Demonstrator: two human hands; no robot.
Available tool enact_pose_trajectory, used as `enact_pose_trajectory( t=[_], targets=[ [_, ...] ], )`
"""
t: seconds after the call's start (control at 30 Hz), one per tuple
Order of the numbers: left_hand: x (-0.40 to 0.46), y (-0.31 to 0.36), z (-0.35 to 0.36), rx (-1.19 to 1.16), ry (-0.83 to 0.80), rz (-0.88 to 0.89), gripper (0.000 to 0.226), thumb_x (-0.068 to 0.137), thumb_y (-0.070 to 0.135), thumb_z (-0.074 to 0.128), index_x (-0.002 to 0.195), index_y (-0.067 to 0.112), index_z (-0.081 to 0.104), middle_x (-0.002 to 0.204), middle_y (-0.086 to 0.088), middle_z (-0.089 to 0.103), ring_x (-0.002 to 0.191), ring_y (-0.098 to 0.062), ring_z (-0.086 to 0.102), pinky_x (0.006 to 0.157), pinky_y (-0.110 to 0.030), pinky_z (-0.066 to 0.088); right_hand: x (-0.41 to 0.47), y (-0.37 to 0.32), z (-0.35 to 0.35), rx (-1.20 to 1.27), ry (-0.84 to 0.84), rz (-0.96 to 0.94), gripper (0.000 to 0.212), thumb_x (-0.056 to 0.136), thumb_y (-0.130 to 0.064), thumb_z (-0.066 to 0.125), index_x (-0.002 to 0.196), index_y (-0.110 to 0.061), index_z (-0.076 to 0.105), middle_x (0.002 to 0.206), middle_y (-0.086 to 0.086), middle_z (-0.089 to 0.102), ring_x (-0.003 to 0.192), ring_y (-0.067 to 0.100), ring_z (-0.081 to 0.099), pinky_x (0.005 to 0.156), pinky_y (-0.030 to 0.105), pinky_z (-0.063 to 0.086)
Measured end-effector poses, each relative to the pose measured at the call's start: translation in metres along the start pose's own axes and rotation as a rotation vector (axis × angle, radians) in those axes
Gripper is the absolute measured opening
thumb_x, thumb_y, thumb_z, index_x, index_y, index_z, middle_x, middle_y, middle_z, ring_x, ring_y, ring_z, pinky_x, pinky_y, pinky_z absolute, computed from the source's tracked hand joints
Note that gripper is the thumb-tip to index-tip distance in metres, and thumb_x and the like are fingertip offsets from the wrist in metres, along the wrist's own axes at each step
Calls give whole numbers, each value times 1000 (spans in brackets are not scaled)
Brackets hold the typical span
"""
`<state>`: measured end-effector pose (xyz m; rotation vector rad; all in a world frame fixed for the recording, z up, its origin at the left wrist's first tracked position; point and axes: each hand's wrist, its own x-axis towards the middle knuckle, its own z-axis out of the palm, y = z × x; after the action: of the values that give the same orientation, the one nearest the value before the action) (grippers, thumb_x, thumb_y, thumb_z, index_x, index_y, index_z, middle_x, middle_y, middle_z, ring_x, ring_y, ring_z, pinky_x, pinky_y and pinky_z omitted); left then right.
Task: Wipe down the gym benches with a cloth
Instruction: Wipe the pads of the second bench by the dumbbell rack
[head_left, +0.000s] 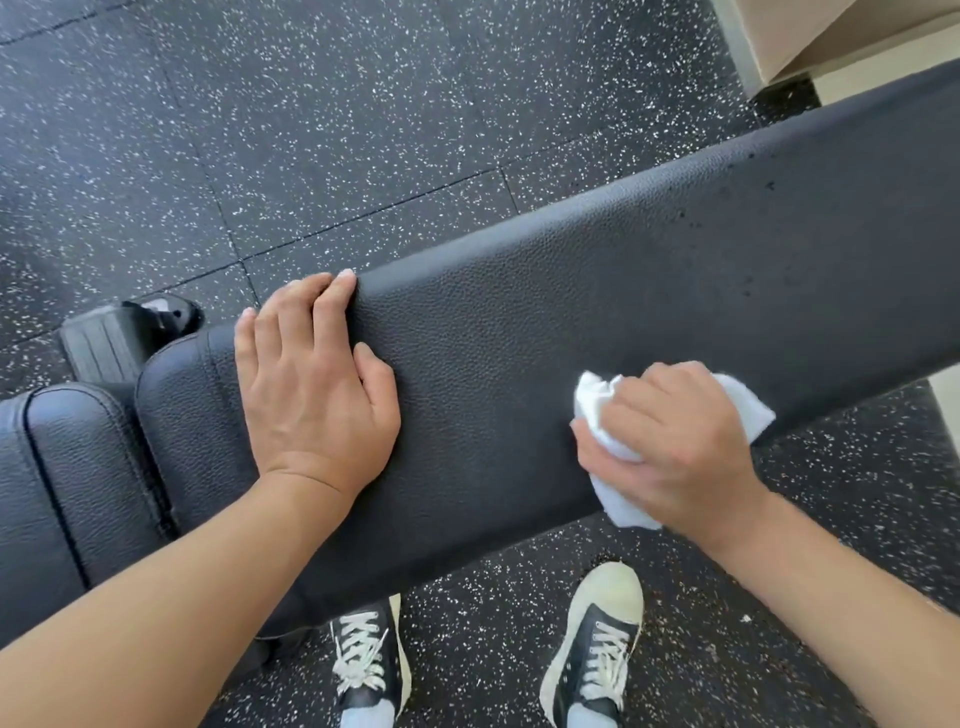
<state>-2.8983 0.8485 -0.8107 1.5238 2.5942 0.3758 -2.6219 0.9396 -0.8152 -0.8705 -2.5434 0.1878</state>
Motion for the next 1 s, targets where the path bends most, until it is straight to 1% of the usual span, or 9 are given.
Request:
enact_pose_trajectory(
  t=[0.13,0.23,0.43,0.5,0.63,0.7,0.77,0.9,1.0],
  targets=[
    [0,2,-1,-8,-4,-5,58,93,29,42,149,14,46,147,-10,49,138,-35,42,126,-54,20,51,37,5,-120,110,257,40,98,-28,60,66,-21,39,67,-5,28,61,23,31,61,38,27],
    [1,2,-3,-6,-2,-1,58,92,28,42,148,12,47,147,-11,50,137,-37,44,125,-56,21,108,6,32,-109,130,415,36,88,-28,69,66,-21,42,61,-1,41,60,29,44,61,37,28],
    [1,7,-7,0,-23,-7,59,93,27,42,149,12,48,148,-12,50,138,-37,43,124,-55,22,120,-97,69,92,92,207,28,89,-30,68,68,-17,54,64,4,52,64,30,49,62,41,30],
    [0,8,-9,6,-28,-14,59,92,28,42,149,12,48,148,-11,50,139,-36,42,125,-55,21,74,-98,53,114,70,132,26,95,-29,65,73,-14,60,66,4,49,64,28,47,61,42,34],
    [0,9,-11,6,-28,-18,58,94,29,41,149,12,47,147,-11,50,139,-36,41,126,-54,19,-12,-39,3,11,-5,-1,35,95,-26,67,66,-16,51,64,0,41,61,24,35,58,40,33],
    [0,8,-11,5,-30,-18,57,95,30,41,149,13,46,147,-11,50,139,-35,41,126,-54,19,-15,3,-10,-93,4,54,38,98,-27,63,64,-15,49,62,-2,36,60,23,33,57,39,30],
    [-1,9,-12,8,-46,-19,57,96,31,41,150,13,46,148,-11,50,140,-35,40,127,-53,18,8,34,-14,-174,49,237,40,96,-28,60,62,-17,43,62,-3,30,57,26,35,58,37,26],
    [-2,9,-16,2,-71,-14,58,97,32,39,151,13,45,149,-11,49,142,-35,40,127,-53,17,72,12,2,-174,98,572,41,87,-29,65,64,-22,32,59,-2,36,57,30,42,61,36,29],
    [-1,8,-18,14,-93,-7,57,98,30,41,152,13,43,151,-11,47,143,-34,38,127,-53,16,87,-54,25,-131,32,432,36,80,-29,70,66,-23,37,59,4,49,58,32,51,59,38,31]
  ],
)
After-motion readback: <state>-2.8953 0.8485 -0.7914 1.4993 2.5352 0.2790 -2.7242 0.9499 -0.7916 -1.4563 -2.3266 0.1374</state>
